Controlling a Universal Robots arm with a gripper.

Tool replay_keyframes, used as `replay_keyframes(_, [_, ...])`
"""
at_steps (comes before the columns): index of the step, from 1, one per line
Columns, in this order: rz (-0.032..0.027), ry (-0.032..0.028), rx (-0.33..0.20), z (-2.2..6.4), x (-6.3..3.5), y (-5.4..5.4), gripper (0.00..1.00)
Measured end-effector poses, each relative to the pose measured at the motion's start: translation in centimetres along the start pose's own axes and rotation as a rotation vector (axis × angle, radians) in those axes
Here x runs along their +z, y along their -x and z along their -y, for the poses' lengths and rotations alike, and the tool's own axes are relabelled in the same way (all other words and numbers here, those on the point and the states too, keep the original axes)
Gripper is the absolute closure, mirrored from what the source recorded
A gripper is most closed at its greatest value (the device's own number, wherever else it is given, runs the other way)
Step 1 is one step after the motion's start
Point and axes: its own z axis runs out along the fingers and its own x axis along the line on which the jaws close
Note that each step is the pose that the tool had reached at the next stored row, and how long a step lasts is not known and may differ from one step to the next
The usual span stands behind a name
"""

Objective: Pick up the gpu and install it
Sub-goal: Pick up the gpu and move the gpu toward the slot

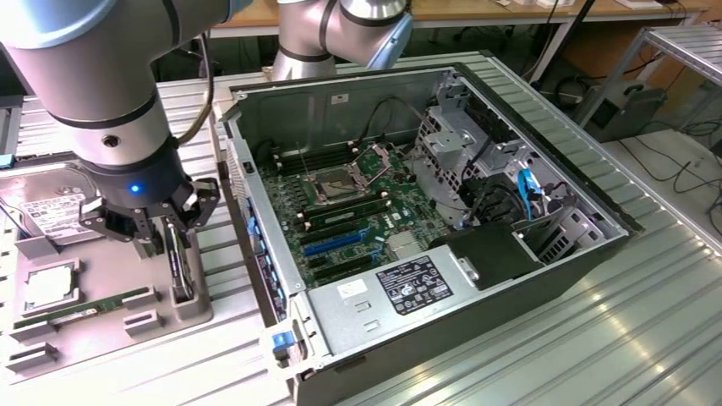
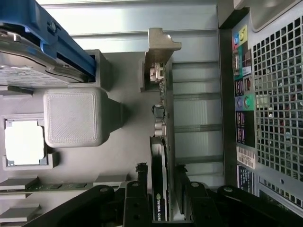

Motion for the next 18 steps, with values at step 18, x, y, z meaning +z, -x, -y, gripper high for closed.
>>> replay_keyframes(18, [0.0008, 0.0116, 0.024, -0.34, 1.19, -0.3, 0.74])
